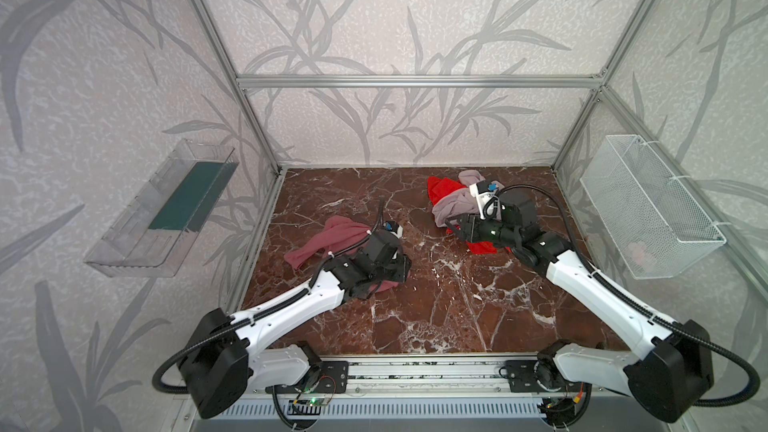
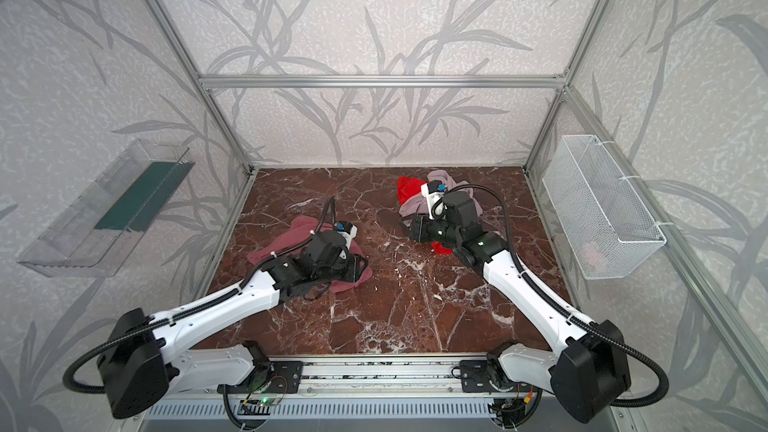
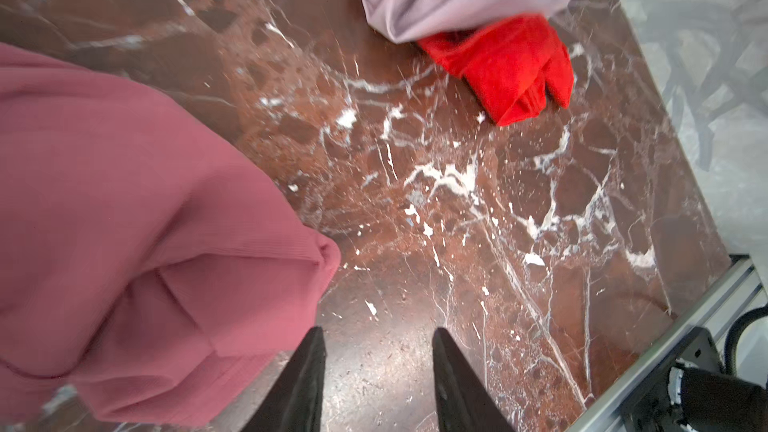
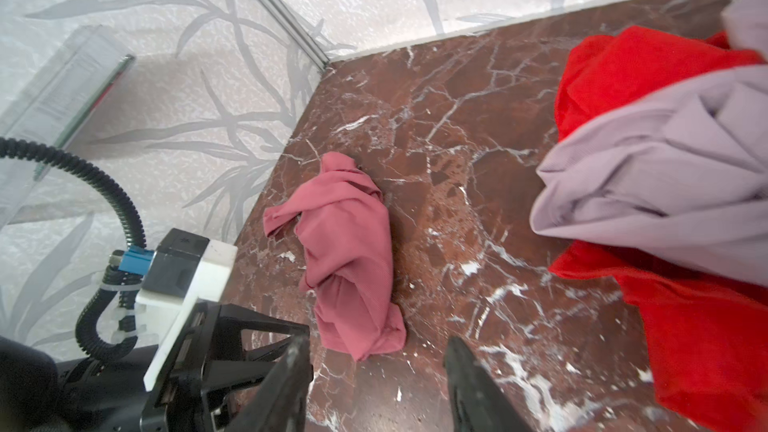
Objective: Pick out a specific cloth from the pile
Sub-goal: 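Move the right gripper back beside the pile while the left gripper grasps the pink cloth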
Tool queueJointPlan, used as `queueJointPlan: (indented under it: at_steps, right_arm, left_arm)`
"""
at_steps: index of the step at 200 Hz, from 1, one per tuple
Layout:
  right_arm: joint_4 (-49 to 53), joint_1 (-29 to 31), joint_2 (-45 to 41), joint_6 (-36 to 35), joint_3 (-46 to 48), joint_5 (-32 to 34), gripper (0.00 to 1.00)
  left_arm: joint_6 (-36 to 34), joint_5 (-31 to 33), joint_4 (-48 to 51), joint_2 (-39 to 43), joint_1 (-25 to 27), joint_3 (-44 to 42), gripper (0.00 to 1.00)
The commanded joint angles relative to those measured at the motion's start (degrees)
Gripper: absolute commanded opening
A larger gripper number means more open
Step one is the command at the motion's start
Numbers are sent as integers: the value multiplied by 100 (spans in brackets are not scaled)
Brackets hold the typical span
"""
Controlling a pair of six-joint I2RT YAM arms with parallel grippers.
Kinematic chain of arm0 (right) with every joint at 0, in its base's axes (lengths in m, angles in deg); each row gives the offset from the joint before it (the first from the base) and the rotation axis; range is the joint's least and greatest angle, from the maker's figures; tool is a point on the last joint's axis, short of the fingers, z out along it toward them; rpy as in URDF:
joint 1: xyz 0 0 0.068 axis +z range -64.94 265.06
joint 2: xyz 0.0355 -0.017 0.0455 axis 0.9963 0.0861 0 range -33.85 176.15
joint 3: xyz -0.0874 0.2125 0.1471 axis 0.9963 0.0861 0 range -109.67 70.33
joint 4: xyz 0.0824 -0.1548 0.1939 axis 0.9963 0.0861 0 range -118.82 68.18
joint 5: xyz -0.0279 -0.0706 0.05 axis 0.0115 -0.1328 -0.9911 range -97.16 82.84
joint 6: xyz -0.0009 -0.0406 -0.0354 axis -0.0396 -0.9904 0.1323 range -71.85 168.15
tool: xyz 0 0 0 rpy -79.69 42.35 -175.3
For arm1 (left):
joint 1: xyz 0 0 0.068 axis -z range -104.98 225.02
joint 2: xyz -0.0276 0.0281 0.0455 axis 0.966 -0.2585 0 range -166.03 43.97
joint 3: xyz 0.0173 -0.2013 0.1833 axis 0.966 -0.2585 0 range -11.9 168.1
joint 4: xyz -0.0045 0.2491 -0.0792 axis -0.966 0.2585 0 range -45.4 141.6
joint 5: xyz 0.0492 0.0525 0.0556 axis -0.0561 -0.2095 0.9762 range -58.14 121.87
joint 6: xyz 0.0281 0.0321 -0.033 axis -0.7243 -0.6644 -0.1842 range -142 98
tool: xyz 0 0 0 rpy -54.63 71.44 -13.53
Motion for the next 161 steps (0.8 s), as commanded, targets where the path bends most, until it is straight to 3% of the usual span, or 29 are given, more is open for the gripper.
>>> queueJointPlan:
  at_steps: [1,43,86,161]
  right_arm:
    - [48,-331,-204,139,347,-262,52]
    - [15,-735,-444,201,558,-533,51]
    - [42,-894,-434,137,541,-704,51]
    - [-131,-1009,-389,206,612,-813,50]
  left_arm:
    - [172,122,29,-553,237,370,36]
    - [401,279,320,-1557,320,759,30]
    - [585,764,554,-1917,320,881,29]
    - [648,1220,658,-2362,320,1187,38]
